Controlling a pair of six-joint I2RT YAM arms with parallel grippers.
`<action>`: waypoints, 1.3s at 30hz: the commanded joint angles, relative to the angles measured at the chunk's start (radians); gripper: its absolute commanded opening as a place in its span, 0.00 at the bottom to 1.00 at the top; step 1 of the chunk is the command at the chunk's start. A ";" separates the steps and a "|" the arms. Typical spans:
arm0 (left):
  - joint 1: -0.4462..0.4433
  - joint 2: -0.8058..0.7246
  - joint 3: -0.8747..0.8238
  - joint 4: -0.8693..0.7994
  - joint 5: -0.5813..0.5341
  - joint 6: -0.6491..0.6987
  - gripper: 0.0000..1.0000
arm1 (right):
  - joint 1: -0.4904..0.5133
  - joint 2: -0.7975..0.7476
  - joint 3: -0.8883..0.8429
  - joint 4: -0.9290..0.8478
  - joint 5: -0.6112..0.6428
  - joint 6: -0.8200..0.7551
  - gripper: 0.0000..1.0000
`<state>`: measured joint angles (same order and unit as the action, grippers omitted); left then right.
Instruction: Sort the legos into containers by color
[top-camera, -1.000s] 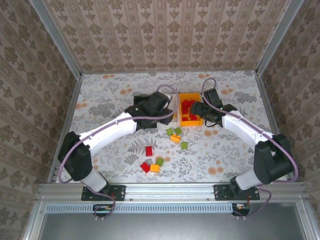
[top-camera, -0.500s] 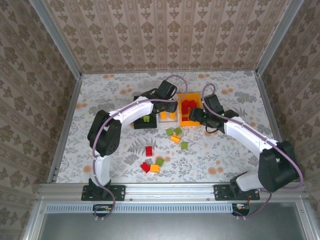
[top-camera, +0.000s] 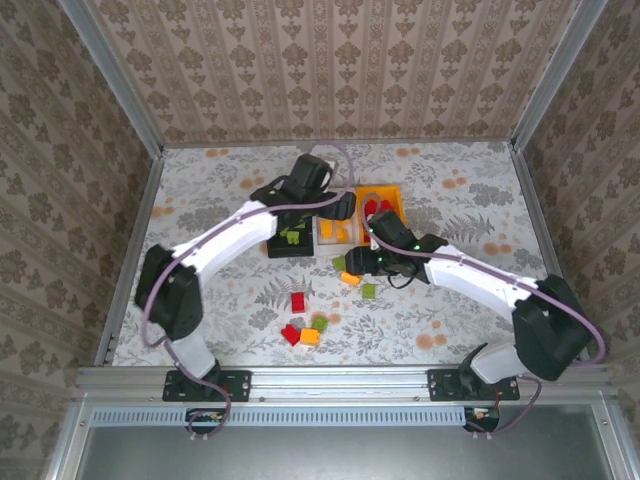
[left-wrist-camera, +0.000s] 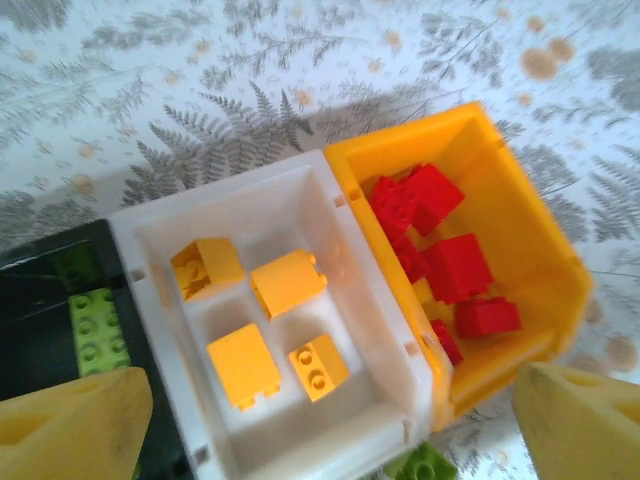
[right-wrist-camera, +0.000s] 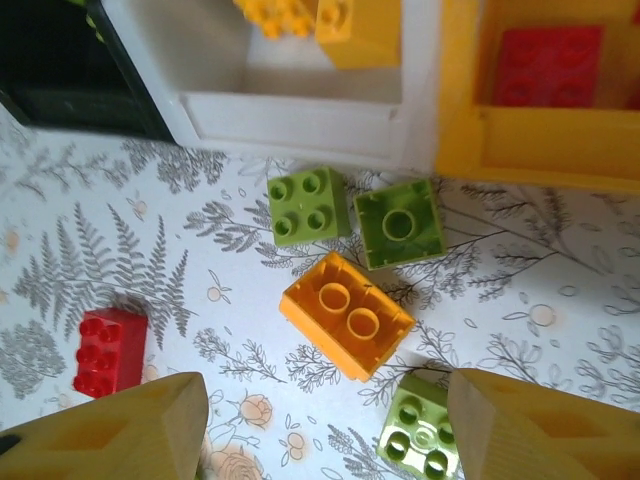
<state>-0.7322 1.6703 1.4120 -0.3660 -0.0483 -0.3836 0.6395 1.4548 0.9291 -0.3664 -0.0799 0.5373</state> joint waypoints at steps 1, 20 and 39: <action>-0.007 -0.157 -0.122 0.037 0.006 -0.032 1.00 | 0.025 0.086 0.061 -0.008 -0.019 -0.085 0.64; -0.140 -0.762 -0.679 -0.141 -0.162 -0.237 1.00 | 0.159 0.219 0.107 -0.051 0.059 -0.095 0.62; -0.141 -0.771 -0.739 -0.147 -0.199 -0.261 1.00 | 0.159 0.375 0.171 -0.066 0.183 -0.070 0.43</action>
<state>-0.8700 0.9096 0.6834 -0.4892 -0.2226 -0.6212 0.8013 1.8305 1.1004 -0.4274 0.1196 0.4679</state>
